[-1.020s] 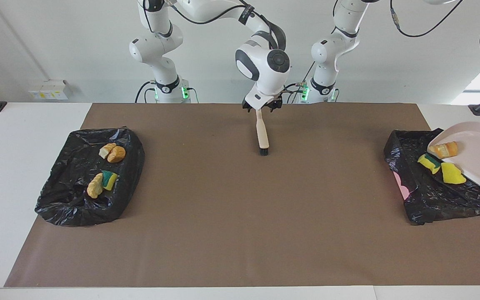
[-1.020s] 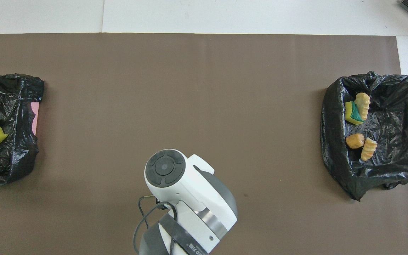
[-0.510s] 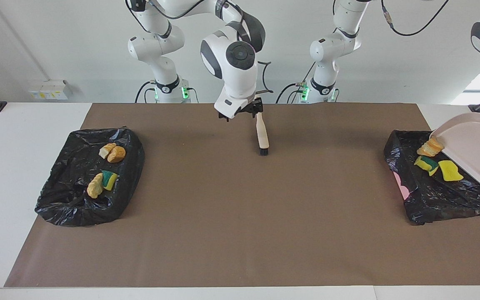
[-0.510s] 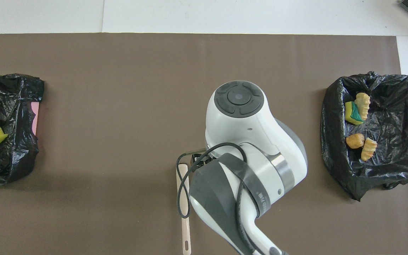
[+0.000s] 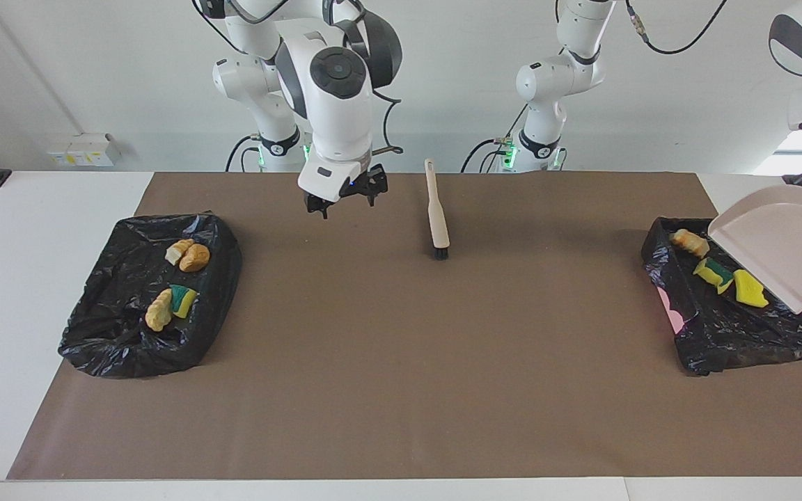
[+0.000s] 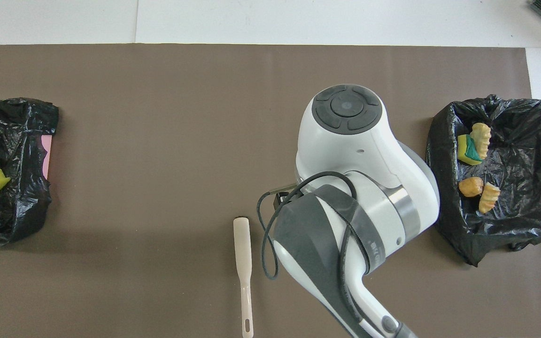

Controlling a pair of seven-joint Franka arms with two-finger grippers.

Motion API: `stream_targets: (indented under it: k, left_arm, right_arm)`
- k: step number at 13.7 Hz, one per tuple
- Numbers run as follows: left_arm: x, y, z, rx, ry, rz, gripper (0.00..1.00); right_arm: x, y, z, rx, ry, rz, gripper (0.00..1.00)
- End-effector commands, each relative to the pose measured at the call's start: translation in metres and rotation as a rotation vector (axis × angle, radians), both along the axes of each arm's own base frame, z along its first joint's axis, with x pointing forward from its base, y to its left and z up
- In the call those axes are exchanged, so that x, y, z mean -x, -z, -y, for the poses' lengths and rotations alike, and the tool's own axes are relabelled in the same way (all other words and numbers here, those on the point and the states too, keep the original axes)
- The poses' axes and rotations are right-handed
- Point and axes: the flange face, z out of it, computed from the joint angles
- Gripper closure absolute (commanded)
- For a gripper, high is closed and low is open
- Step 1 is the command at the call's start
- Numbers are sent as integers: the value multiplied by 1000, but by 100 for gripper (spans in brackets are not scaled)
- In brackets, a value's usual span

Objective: Sweep and dump trash in bin

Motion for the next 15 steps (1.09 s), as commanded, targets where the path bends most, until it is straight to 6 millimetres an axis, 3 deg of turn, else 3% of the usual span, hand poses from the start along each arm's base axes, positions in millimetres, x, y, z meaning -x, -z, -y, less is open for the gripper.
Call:
stream_targets:
  k: [1, 3, 6, 7, 11, 14, 15]
  left_arm:
    - [-10, -5, 12, 149, -71, 153, 100]
    - [-10, -2, 23, 308, -196, 236, 100]
    - [-10, 13, 74, 507, -477, 320, 100]
    - [-11, 19, 99, 524, -534, 331, 100]
    - [-9, 52, 196, 609, -747, 325, 100]
    - [3, 77, 289, 642, -875, 323, 100]
    - [7, 87, 323, 677, -905, 322, 100]
  right_arm:
    - [-16, -18, 68, -16, -21, 22, 0]
    - [-26, -28, 106, -27, -3, 49, 0]
    - [-34, -34, 152, 1, 61, 67, 0]
    - [-35, -36, 171, 4, 92, 70, 0]
    - [-36, -51, 212, 5, 172, 100, 0]
    - [-35, -56, 244, -4, 252, 114, 0]
    - [-35, -59, 246, -9, 281, 133, 0]
